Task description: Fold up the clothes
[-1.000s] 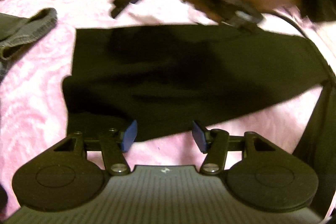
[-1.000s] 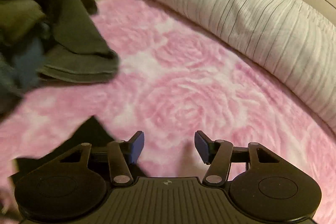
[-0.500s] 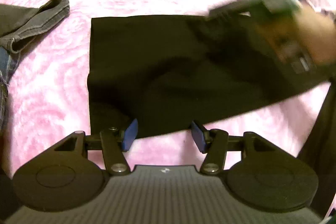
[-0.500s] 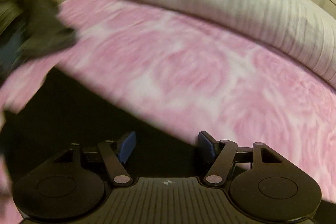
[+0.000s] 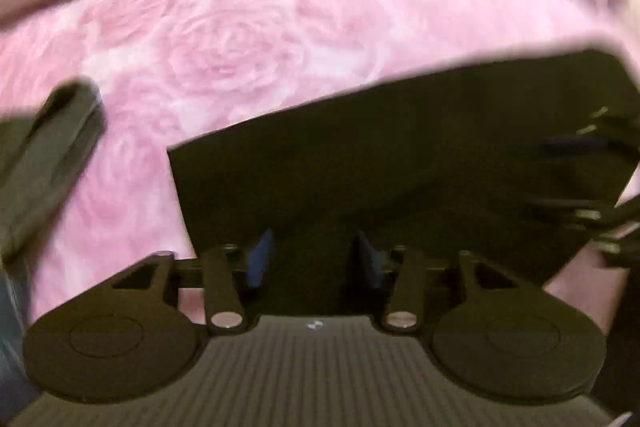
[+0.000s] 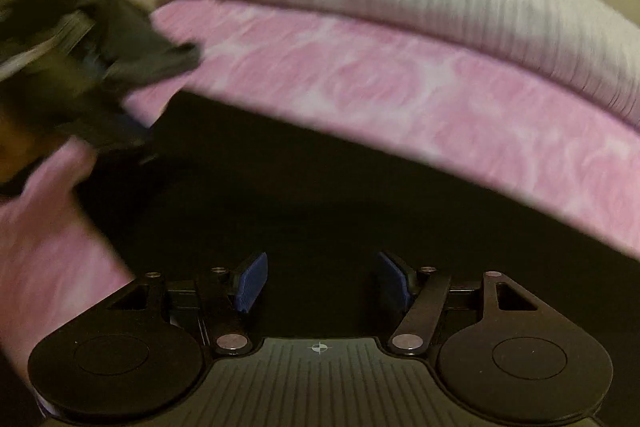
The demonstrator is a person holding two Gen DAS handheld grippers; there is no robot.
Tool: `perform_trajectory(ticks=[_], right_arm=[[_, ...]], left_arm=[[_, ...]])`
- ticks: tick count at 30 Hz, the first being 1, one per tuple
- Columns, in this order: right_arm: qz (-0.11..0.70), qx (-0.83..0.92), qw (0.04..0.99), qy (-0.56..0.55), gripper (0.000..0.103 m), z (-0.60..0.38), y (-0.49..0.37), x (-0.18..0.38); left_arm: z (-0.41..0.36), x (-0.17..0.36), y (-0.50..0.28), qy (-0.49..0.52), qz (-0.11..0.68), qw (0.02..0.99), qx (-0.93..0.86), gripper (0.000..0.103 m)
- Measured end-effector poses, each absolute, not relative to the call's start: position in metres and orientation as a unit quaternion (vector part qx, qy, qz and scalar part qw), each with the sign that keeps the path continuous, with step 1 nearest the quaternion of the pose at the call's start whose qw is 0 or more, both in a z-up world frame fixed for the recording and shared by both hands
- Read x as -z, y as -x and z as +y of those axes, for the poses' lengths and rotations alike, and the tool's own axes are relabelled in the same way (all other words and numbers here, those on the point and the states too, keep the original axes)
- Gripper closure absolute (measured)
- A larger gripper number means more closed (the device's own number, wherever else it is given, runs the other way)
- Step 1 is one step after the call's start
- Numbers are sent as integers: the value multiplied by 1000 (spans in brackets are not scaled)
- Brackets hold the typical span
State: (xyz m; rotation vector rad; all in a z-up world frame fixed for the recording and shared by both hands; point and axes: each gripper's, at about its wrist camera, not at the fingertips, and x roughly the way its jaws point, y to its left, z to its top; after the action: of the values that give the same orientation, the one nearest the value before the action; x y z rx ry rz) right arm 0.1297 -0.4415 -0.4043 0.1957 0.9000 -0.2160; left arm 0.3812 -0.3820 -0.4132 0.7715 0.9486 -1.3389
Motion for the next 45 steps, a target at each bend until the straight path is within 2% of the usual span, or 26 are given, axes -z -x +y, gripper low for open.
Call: perform_trajectory(ticks=[3,6,9,14,15,16,18,20,22,28,33,35,36,37,38,39,40,45], right_arm=[[449,99,883,-99,38,-422,-117,416],[453,120,876,-111,38,-415,-112,414],[414,117,895,-121,38,-415,-121,400],[439,113,881,-135,37,-410,-140,421],[436,106,887,-108,37,-399,-132,421],[438,102,887,-107,37,-396,-124,421],[445,97,884,-108,37,-389,-107,420],[455,90,879,-113,37,-390,-98,413],[465,84,874,-118,37,-391,-90,407],[439,162,866,-177,37,-419,-62,380],[455,232,834,-210,37,-451,-17,382],[458,261,822,-216,37,-464,10,375],[459,272,818,-215,37,-469,23,370],[459,283,815,-214,37,-473,37,366],[461,291,811,-211,37,-475,50,361],[463,300,808,-209,37,-477,64,356],[467,308,803,-208,37,-477,76,353],[478,329,785,-215,37,-469,114,344]], left_arm=[[-397,414,-390,-356,381,619,588,61],[-410,409,-402,-339,392,637,570,67],[-421,407,-410,-346,389,642,563,67],[-432,413,-410,-368,371,642,561,66],[-434,415,-411,-369,369,645,557,61],[-436,416,-412,-372,368,649,553,49],[-438,419,-417,-370,377,657,538,42],[-436,413,-421,-365,383,662,531,45],[-426,401,-417,-375,370,673,519,61],[-367,359,-372,-376,360,668,532,61],[-336,391,-328,-441,377,605,545,61],[-320,400,-332,-467,365,611,525,57],[-313,400,-340,-456,383,623,508,51],[-308,397,-348,-448,400,633,488,51],[-305,391,-350,-455,398,639,476,52],[-302,385,-350,-460,394,645,466,64],[-302,377,-345,-462,382,651,466,68],[-323,359,-313,-429,347,647,526,68]])
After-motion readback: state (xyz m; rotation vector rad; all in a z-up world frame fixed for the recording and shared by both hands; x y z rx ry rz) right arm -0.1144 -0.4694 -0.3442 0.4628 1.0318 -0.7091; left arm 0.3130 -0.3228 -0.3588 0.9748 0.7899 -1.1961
